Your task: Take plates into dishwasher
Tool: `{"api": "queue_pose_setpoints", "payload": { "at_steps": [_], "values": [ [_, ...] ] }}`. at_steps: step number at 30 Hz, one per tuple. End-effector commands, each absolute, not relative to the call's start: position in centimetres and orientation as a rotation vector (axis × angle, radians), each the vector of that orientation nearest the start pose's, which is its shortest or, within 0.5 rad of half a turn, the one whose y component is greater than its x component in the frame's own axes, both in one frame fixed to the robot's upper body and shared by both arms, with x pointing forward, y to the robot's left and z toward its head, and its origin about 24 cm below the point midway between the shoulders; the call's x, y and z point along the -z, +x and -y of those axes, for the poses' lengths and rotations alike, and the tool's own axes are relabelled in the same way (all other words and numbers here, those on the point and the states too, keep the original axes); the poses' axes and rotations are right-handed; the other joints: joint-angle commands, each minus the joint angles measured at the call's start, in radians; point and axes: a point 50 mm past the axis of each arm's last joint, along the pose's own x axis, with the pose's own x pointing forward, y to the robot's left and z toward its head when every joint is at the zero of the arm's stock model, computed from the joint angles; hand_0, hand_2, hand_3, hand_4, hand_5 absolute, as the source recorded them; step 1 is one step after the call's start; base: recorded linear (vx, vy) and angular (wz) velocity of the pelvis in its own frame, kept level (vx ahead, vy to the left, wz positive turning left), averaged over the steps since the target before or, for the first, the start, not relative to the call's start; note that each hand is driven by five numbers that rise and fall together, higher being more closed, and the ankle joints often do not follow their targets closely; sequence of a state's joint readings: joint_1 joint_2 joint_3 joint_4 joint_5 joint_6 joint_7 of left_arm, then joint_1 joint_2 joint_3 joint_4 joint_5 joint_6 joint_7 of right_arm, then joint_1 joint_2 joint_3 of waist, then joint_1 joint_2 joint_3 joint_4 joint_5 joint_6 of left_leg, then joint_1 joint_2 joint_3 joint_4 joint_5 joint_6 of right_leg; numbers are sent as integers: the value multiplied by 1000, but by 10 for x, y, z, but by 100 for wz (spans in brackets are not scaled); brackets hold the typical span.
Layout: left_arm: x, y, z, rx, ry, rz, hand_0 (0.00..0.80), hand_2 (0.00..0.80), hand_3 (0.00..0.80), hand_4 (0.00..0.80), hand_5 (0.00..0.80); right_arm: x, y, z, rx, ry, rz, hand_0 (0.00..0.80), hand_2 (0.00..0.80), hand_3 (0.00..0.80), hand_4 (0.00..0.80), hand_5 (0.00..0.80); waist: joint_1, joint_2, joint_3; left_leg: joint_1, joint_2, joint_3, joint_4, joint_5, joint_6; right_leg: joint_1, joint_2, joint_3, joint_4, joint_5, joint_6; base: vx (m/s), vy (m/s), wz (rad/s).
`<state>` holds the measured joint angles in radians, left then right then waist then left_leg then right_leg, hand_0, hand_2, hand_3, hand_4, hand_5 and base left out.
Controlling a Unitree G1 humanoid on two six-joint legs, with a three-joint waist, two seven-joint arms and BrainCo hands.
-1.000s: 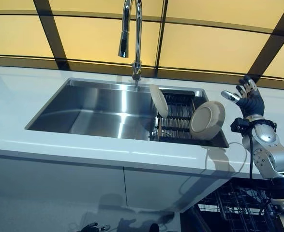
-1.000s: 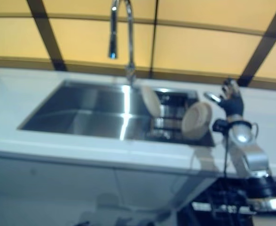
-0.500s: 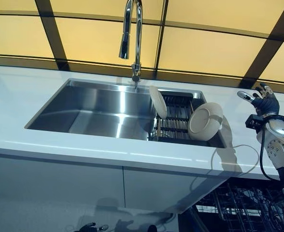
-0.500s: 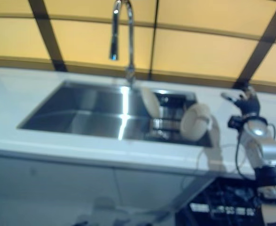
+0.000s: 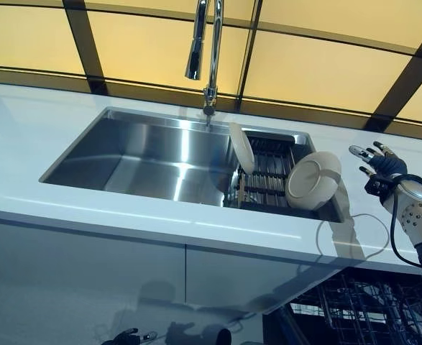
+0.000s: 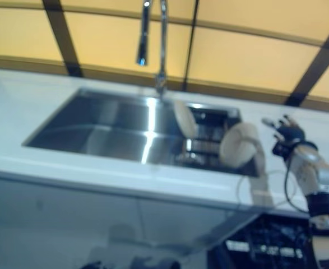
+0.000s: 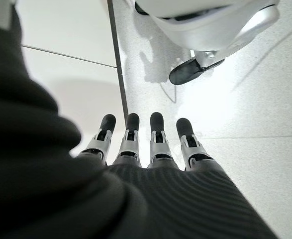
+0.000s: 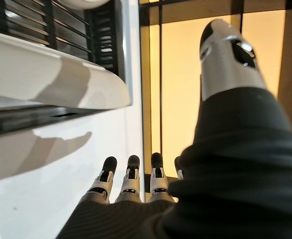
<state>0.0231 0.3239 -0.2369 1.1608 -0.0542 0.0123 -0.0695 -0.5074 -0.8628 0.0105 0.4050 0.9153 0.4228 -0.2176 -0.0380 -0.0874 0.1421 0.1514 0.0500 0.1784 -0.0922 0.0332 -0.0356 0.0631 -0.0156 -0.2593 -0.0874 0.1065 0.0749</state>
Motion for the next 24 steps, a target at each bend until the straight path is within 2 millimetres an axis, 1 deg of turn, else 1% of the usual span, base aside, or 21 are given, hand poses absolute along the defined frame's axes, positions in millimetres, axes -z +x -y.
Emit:
{"api": "queue_pose_setpoints", "payload": {
  "at_steps": [1,6,10,14,24],
  "values": [
    [147,114,-256,81,396,-1160,0,0,0,0,0,-185,337,320,290,150,-122,0,0,0,0,0,24,-10,7,3,-84,58,5,-146,95,30,31,51,42,-146,-15,0,0,0],
    [147,113,-255,80,396,-1159,0,0,0,0,0,-177,339,304,216,164,-162,0,0,0,0,0,19,-13,7,2,-86,61,5,-144,94,32,35,59,37,-145,-17,0,0,0],
    [147,114,-253,83,392,-1156,0,0,0,0,0,-172,340,295,199,157,-185,0,0,0,0,0,17,-12,7,2,-87,63,5,-144,93,36,37,63,31,-144,-18,0,0,0],
    [148,115,-250,85,387,-1154,0,0,0,0,0,-167,341,291,209,165,-201,0,0,0,0,0,16,-10,7,0,-88,63,5,-143,92,39,38,67,26,-143,-18,0,0,0],
    [147,117,-251,82,391,-1153,0,0,0,0,0,-158,343,283,197,198,-241,0,0,0,0,0,17,-7,12,-3,-89,64,5,-143,91,39,37,68,20,-138,-14,0,0,0]
  ]
}}
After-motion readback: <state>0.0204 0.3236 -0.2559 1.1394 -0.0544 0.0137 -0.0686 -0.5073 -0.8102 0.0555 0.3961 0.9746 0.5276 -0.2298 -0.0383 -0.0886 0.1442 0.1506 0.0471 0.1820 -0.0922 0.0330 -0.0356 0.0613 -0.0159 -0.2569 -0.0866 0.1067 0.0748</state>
